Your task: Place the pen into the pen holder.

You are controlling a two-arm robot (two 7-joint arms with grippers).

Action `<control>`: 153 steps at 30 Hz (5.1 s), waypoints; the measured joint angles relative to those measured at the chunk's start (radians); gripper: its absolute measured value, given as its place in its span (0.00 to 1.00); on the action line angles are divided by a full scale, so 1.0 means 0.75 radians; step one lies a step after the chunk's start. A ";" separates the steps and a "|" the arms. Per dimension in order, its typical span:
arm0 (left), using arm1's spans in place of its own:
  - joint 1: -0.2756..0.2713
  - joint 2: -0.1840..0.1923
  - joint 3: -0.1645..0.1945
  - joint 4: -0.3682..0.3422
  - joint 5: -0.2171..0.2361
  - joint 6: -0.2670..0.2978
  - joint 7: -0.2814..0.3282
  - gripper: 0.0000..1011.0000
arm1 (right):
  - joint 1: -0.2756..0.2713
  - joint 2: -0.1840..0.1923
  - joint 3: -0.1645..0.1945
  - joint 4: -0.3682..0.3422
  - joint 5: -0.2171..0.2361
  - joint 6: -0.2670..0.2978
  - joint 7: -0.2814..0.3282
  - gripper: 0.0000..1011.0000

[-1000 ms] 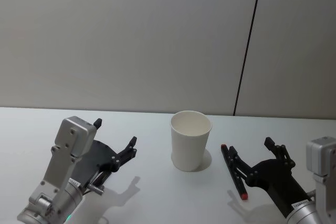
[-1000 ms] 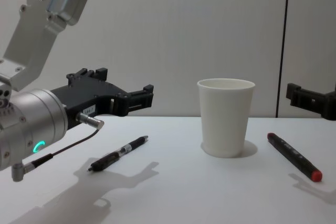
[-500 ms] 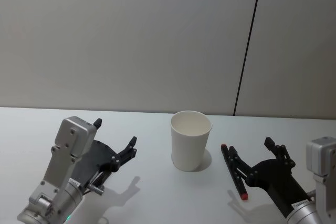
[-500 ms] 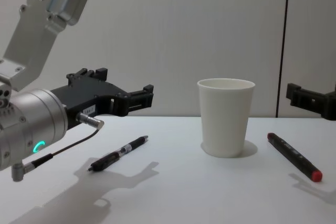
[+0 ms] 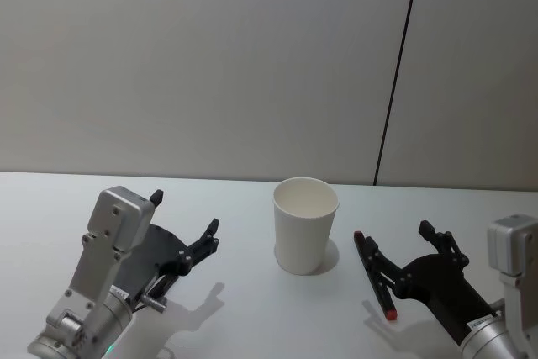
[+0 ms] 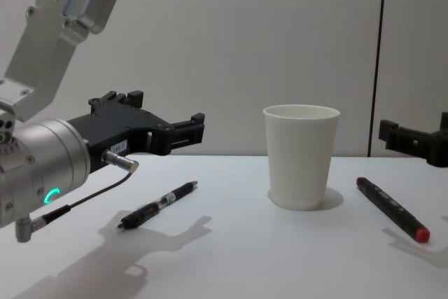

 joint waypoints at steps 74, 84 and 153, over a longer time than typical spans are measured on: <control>0.000 0.000 0.000 0.000 0.000 0.000 0.000 0.99 | 0.017 -0.008 0.006 -0.001 -0.054 0.283 -0.014 0.99; 0.000 0.000 0.000 0.000 0.000 0.000 0.000 0.99 | 0.050 -0.053 0.000 0.021 -0.072 0.347 -0.053 0.99; 0.000 0.000 0.000 0.000 0.000 0.000 0.000 0.99 | 0.185 -0.309 0.032 0.218 -0.110 0.565 -0.212 0.83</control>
